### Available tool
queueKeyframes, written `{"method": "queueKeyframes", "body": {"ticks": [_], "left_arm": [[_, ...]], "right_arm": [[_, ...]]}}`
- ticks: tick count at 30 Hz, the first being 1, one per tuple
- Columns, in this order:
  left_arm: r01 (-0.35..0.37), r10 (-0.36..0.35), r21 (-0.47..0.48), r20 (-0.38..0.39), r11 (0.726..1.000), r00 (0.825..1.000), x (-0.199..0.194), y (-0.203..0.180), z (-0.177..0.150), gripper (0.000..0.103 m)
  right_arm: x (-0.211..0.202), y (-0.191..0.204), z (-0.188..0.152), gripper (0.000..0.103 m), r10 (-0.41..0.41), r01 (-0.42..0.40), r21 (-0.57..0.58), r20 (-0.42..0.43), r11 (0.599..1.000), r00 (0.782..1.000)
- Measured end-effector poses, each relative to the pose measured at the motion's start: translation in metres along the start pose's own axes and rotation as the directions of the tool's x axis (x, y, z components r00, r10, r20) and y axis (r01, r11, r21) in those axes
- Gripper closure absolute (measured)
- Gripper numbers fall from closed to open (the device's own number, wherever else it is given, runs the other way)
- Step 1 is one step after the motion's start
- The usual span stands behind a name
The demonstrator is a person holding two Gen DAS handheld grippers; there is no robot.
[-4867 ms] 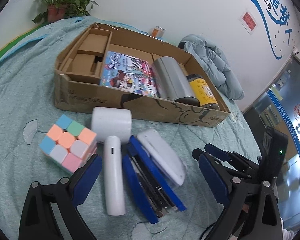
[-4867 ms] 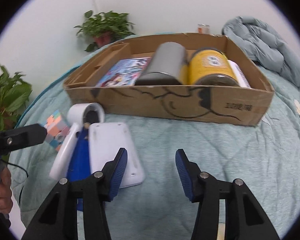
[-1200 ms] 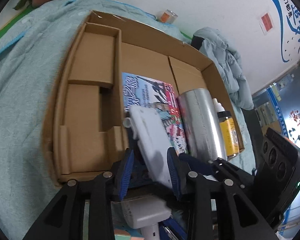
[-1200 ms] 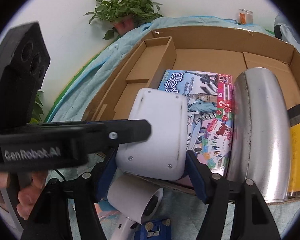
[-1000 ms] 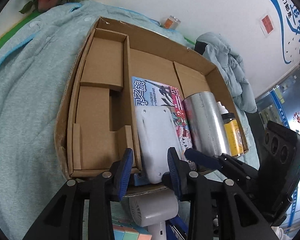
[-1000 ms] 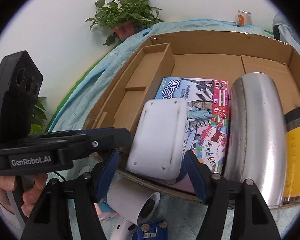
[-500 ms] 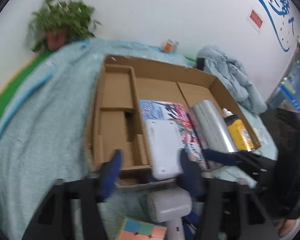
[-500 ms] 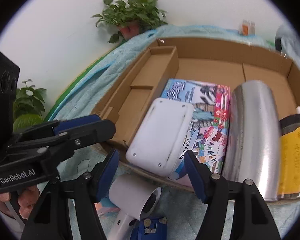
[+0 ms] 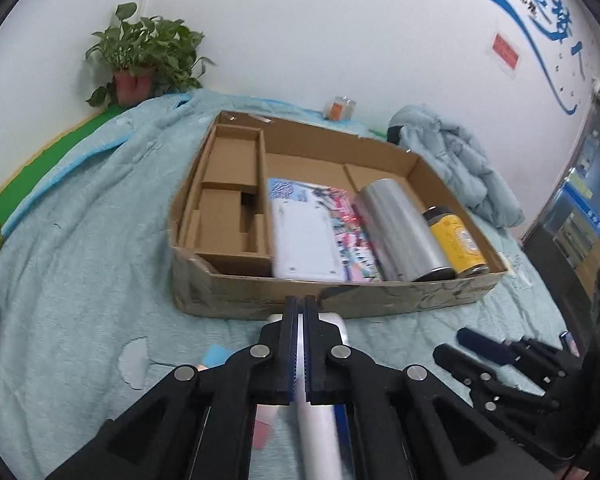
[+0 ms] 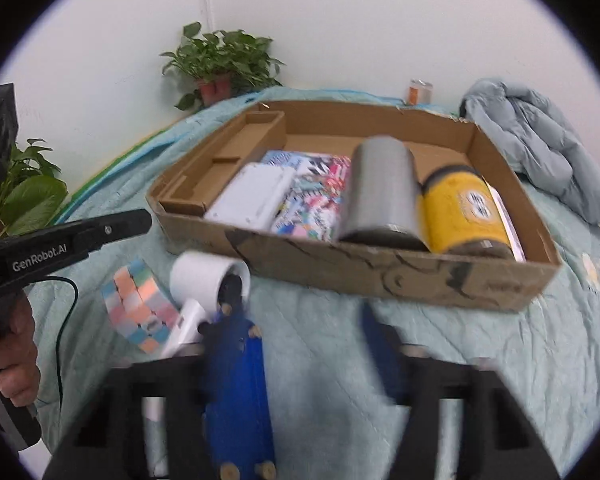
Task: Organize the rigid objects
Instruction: 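Withdraw the left gripper from the box toward the blue stapler, then grasp the blue stapler with the left gripper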
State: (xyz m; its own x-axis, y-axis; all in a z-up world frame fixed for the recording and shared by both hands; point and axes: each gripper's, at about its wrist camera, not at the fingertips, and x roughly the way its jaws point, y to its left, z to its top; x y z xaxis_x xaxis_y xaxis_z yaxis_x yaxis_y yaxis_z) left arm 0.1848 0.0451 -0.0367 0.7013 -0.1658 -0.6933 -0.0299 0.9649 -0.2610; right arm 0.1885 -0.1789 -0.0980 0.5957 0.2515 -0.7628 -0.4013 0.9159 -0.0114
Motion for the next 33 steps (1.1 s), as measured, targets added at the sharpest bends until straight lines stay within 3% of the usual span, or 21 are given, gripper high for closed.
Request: {"method": "queueKeyframes", "body": {"ticks": [1,2,3,4,5,6,10,14,16,18,22,26,33], "left_arm": [[0.012,-0.012,0.006,0.001,1.0,1.0,-0.002,-0.005,-0.003,0.097],[0.01,-0.01,0.019,-0.008,1.0,1.0,-0.004,-0.012,-0.007,0.067],[0.002,-0.002,0.02,-0.011,1.0,1.0,-0.004,-0.016,-0.007,0.012],[-0.018,0.018,0.0,0.001,1.0,1.0,-0.007,-0.019,-0.01,0.0],[-0.021,0.021,-0.022,0.027,1.0,0.999,-0.01,-0.02,-0.013,0.003],[-0.017,0.017,-0.031,0.027,0.999,0.999,-0.01,-0.022,-0.014,0.002],[-0.01,0.01,-0.054,0.002,0.998,1.0,-0.011,-0.026,-0.022,0.002],[-0.009,0.009,-0.043,-0.003,0.999,1.0,-0.016,-0.033,-0.033,0.002],[-0.018,0.018,-0.032,-0.002,0.999,1.0,-0.018,-0.034,-0.038,0.002],[-0.023,0.022,-0.032,-0.008,0.999,1.0,-0.019,-0.032,-0.045,0.002],[-0.03,0.027,-0.057,-0.052,0.998,0.998,-0.012,-0.025,-0.062,0.002],[-0.031,0.028,-0.038,-0.071,0.999,0.997,-0.013,-0.023,-0.075,0.002],[-0.032,0.025,-0.093,-0.077,0.995,0.997,-0.021,-0.004,-0.084,0.002]], "right_arm": [[-0.002,0.0,-0.003,0.072,0.0,0.0,0.0,-0.006,1.0,1.0],[-0.004,-0.001,-0.005,0.072,0.008,-0.008,-0.001,-0.006,1.0,1.0],[-0.008,-0.002,-0.008,0.061,0.019,-0.019,0.0,-0.002,1.0,1.0],[-0.014,-0.002,-0.014,0.026,0.02,-0.02,-0.003,0.003,1.0,1.0],[-0.016,-0.003,-0.017,0.011,0.013,-0.013,-0.005,0.008,1.0,1.0],[-0.019,-0.003,-0.019,0.002,0.01,-0.01,-0.005,0.02,1.0,1.0],[-0.031,-0.009,-0.03,0.001,0.067,-0.067,0.011,0.046,0.998,0.997],[-0.033,-0.007,-0.041,0.001,0.055,-0.055,-0.009,0.039,0.998,0.998],[-0.037,0.004,-0.05,0.001,0.031,-0.026,-0.078,0.058,0.997,0.998],[-0.041,0.018,-0.062,0.001,0.091,-0.079,-0.155,0.067,0.985,0.994],[-0.035,0.038,-0.083,0.001,0.112,-0.101,-0.231,0.037,0.968,0.993],[-0.026,0.041,-0.084,0.002,0.145,-0.136,-0.216,0.025,0.967,0.989],[-0.002,0.059,-0.085,0.017,0.205,-0.22,-0.21,-0.092,0.953,0.974]]}}
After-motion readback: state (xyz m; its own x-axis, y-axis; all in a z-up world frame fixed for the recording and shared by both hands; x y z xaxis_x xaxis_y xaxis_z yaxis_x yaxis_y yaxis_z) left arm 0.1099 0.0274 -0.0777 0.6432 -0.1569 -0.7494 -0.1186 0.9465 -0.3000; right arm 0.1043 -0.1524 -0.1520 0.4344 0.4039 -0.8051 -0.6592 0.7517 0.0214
